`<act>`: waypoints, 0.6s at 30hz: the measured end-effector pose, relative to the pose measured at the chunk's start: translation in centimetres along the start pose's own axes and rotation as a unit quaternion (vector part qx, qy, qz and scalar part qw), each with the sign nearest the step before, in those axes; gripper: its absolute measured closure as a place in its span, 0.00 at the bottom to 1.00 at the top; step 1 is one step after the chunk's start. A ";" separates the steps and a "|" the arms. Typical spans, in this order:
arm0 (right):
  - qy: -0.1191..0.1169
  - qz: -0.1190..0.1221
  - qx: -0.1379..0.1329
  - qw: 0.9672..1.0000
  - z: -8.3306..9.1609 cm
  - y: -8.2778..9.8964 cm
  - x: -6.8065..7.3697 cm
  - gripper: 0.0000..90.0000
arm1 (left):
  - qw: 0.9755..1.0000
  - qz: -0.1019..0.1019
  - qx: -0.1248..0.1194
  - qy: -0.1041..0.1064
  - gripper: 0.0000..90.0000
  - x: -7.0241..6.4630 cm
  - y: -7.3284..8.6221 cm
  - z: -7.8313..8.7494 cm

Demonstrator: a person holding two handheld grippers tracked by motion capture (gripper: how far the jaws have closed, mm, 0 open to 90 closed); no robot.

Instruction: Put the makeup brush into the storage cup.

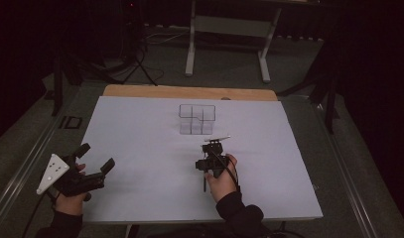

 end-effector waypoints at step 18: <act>0.030 -0.026 0.050 0.998 -2.4 0.0 0.2 0.77 | 1.000 -0.012 0.005 0.003 0.00 -0.2 0.0 -0.1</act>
Point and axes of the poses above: each handheld gripper's, and its own axes: z roughly backward along the jaws, y roughly out of its underside, x roughly to its left, the point moved 1 cm from there along -z, roughly forward along the jaws, and after that the axes turned 13 degrees about -x, right-handed, at the moved point
